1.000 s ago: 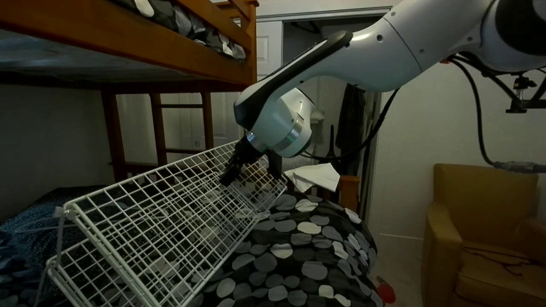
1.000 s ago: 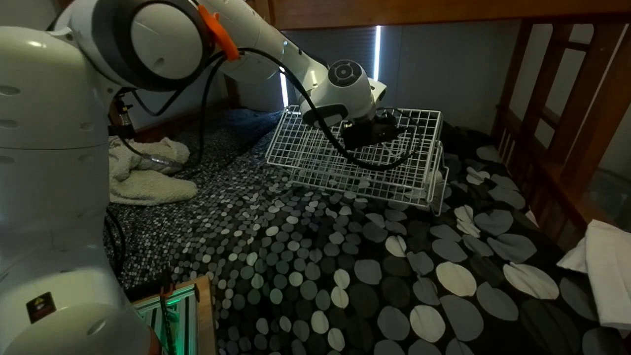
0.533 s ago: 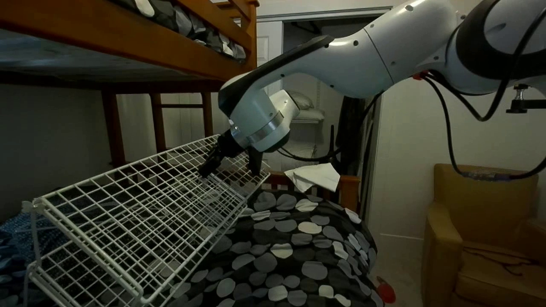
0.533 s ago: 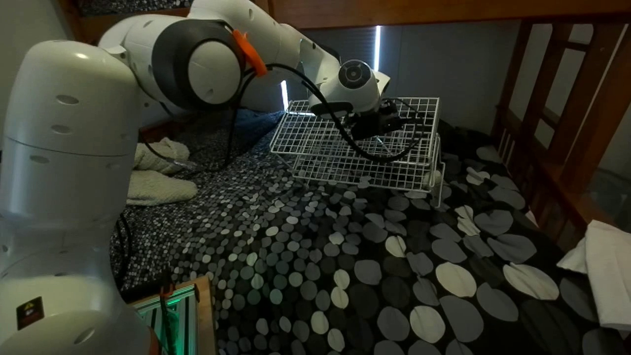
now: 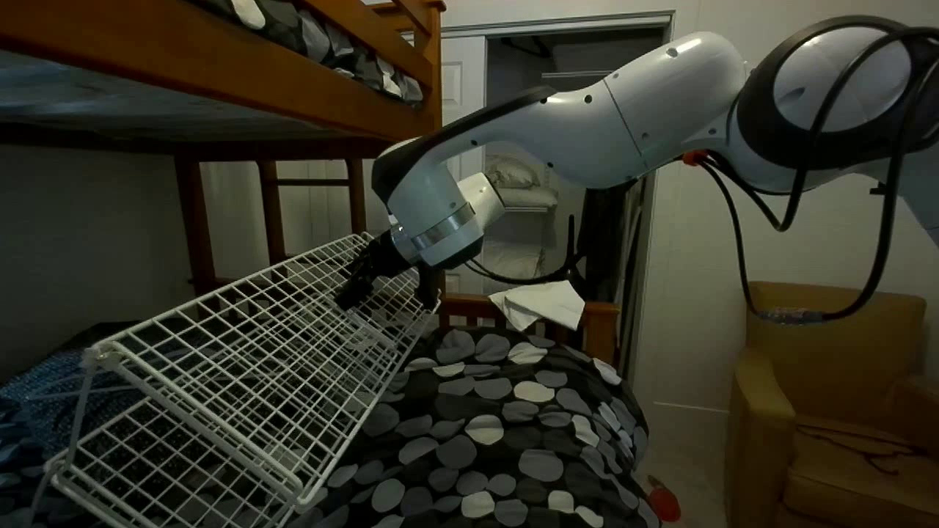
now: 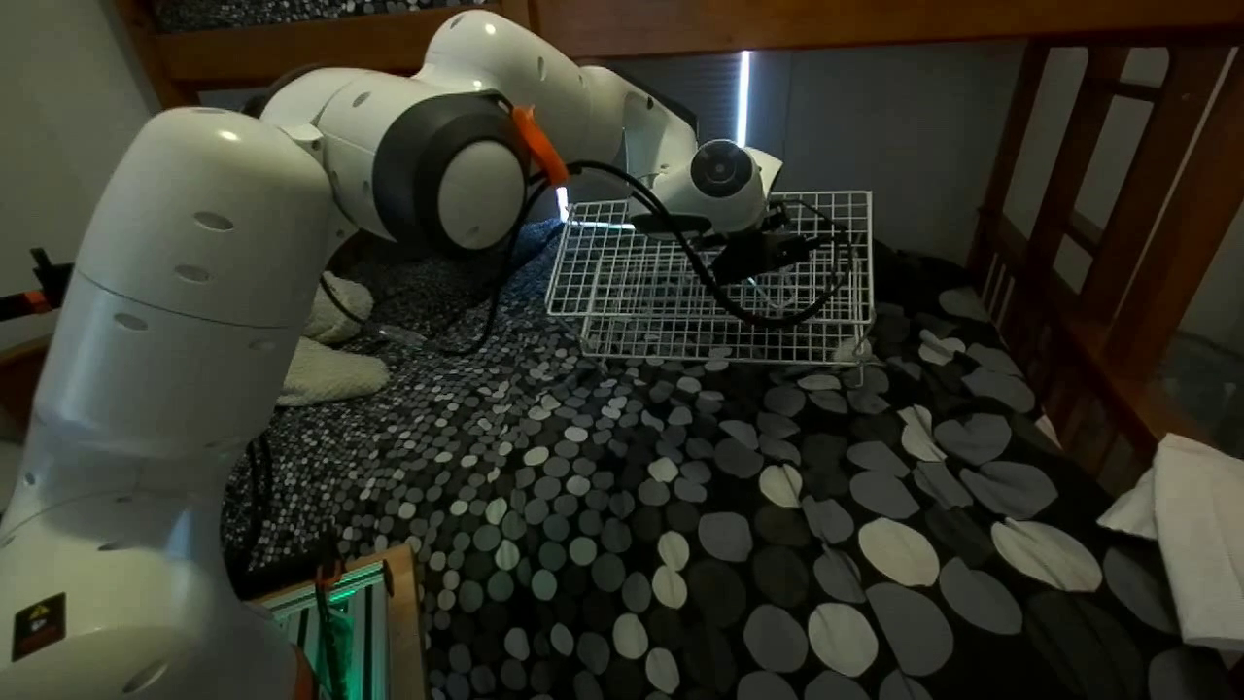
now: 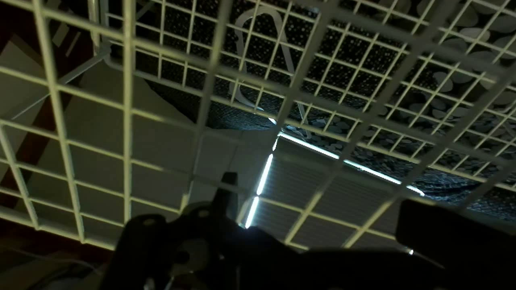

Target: Put the shelves upright

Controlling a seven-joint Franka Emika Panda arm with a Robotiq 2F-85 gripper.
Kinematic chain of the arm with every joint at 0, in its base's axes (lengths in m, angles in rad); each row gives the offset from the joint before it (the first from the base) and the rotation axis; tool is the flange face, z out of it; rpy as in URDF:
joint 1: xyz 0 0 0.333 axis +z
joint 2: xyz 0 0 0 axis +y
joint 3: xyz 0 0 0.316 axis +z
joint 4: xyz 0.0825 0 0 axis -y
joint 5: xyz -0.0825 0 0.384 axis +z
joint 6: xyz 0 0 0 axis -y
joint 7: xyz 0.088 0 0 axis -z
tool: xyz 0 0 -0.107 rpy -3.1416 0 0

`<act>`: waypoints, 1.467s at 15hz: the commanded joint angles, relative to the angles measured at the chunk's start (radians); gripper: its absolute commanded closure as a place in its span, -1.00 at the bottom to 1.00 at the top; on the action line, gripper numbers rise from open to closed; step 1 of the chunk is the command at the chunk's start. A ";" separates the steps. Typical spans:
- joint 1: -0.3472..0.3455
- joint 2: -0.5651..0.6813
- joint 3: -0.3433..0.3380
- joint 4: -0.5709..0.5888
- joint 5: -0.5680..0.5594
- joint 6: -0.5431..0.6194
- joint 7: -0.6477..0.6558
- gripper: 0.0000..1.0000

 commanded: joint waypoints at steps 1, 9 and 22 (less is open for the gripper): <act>0.021 0.044 0.045 0.030 0.044 0.049 -0.024 -1.00; 0.024 0.036 0.144 0.053 0.123 0.244 -0.033 -0.54; 0.270 -0.182 -0.117 -0.212 0.179 0.508 0.367 0.20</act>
